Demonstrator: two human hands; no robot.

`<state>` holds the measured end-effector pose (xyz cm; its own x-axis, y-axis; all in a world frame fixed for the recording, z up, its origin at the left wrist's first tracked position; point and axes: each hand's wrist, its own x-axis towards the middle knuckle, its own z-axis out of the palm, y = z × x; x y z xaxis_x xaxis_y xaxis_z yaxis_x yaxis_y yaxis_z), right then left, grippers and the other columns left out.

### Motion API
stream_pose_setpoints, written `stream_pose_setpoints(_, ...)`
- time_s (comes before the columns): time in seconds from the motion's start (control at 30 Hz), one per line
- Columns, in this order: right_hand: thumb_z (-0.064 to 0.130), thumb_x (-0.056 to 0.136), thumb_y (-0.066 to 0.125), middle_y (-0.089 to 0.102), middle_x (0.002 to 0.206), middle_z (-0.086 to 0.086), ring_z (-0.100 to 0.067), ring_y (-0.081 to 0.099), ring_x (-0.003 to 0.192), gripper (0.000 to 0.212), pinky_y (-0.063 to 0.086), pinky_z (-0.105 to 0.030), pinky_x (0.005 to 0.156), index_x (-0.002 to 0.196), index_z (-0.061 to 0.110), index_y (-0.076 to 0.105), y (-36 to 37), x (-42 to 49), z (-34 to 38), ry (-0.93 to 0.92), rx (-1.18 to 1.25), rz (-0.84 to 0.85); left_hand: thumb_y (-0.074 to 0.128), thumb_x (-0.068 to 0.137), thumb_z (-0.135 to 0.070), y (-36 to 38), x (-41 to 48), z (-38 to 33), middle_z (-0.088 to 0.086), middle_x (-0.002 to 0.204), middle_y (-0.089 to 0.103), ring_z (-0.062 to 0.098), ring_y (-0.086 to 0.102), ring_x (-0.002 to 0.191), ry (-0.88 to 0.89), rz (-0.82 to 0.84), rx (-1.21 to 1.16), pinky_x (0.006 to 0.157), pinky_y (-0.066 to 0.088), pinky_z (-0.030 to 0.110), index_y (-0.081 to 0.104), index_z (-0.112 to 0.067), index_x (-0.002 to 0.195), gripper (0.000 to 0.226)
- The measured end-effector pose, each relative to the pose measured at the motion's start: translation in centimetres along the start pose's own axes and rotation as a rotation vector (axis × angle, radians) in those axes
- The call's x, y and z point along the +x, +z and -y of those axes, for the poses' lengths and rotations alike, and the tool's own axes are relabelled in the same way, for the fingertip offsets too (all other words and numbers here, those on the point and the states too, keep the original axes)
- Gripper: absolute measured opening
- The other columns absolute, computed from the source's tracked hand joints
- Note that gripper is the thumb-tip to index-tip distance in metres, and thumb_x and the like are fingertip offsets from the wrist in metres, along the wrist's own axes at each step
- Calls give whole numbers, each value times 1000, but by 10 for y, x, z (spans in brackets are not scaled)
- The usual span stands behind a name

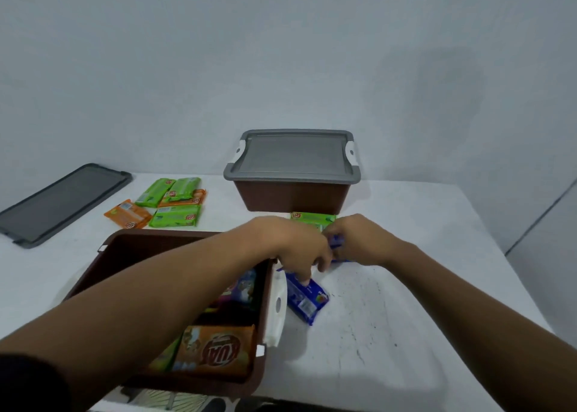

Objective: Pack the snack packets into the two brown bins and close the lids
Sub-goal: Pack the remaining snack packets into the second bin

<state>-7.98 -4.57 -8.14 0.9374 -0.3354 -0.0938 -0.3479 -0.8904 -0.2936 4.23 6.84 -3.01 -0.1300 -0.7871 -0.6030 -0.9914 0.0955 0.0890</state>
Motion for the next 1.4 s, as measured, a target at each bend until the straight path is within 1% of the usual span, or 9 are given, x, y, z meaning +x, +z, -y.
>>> stream_pose_setpoints(0.23, 37, 73, 83, 69, 112, -1, -21, 63, 95, 45, 56, -38, 83, 113, 24, 68, 10, 0, -7, -8, -86, 39, 79, 85, -32, 13, 22, -17, 2, 128, 60, 19, 56, 100, -94, 182, 242, 75, 43, 35, 50, -23, 139, 63)
stream_pose_setpoints(0.43, 33, 79, 80, 68, 115, -4, -21, 62, 99, 42, 54, -34, 85, 117, 22, 67, 13, 2, -14, -22, -96, 53, 83, 81, -32, 17, 30, -18, 2, 122, 62, 22, 59, 107, -58, 187, 286, 92, 52, 42, 52, -23, 129, 57)
stream_pose_setpoints(0.53, 33, 85, 72, 69, 114, -4, -23, 63, 96, 39, 55, -36, 83, 122, 24, 67, 11, 2, -18, -14, -71, 54, 83, 81, -35, 12, 35, -16, 0, 112, 63, 20, 59, 98, -56, 214, 262, 80, 50, 35, 58, -23, 120, 48)
stream_pose_setpoints(0.7, 35, 93, 63, 71, 115, -8, -26, 65, 95, 33, 54, -32, 83, 122, 19, 67, 2, 6, -22, 33, 38, -40, 76, 85, -30, -5, 27, -9, -2, 92, 59, 20, 57, 85, 2, -3, 59, 72, 45, 33, 56, -24, 99, 25)
stream_pose_setpoints(0.83, 22, 92, 68, 69, 112, -11, -27, 66, 95, 30, 53, -29, 83, 118, 10, 61, -6, 6, -27, 41, 161, -86, 73, 84, -20, -23, 11, -3, 4, 92, 62, 22, 59, 77, 61, -208, -209, 72, 50, 40, 60, -15, 101, 22)
stream_pose_setpoints(0.93, 20, 95, 64, 67, 113, -8, -26, 66, 98, 27, 55, -35, 90, 120, 11, 58, -14, 4, -25, 61, 263, -102, 73, 84, -17, -34, 0, 4, -3, 82, 58, 15, 55, 68, 67, -315, -310, 64, 46, 32, 53, -20, 96, 24)
stream_pose_setpoints(1.07, 31, 100, 52, 65, 114, -2, -18, 64, 93, 22, 56, -33, 84, 118, 18, 53, -27, 6, -15, 145, 303, -162, 74, 86, -35, -39, -18, 16, -6, 81, 61, 12, 54, 67, 6, -354, -428, 65, 44, 30, 49, -23, 109, 36)
stream_pose_setpoints(1.27, 47, 76, 82, 58, 117, 6, -13, 61, 96, 76, 51, -19, 70, 137, 23, 44, -46, 3, -1, 184, 315, -122, 60, 74, -48, -36, -57, 29, -7, 89, 58, 10, 54, 78, -66, -319, -416, 67, 40, 28, 57, -25, 104, 38)
stream_pose_setpoints(1.4, 50, 71, 84, 63, 110, 8, -9, 64, 90, 73, 56, -23, 74, 131, 27, 49, -51, 3, 24, 116, 270, -126, 72, 85, -30, -25, -81, 52, -5, 83, 58, 10, 51, 69, -92, -375, -393, 62, 38, 28, 59, -21, 109, 28)
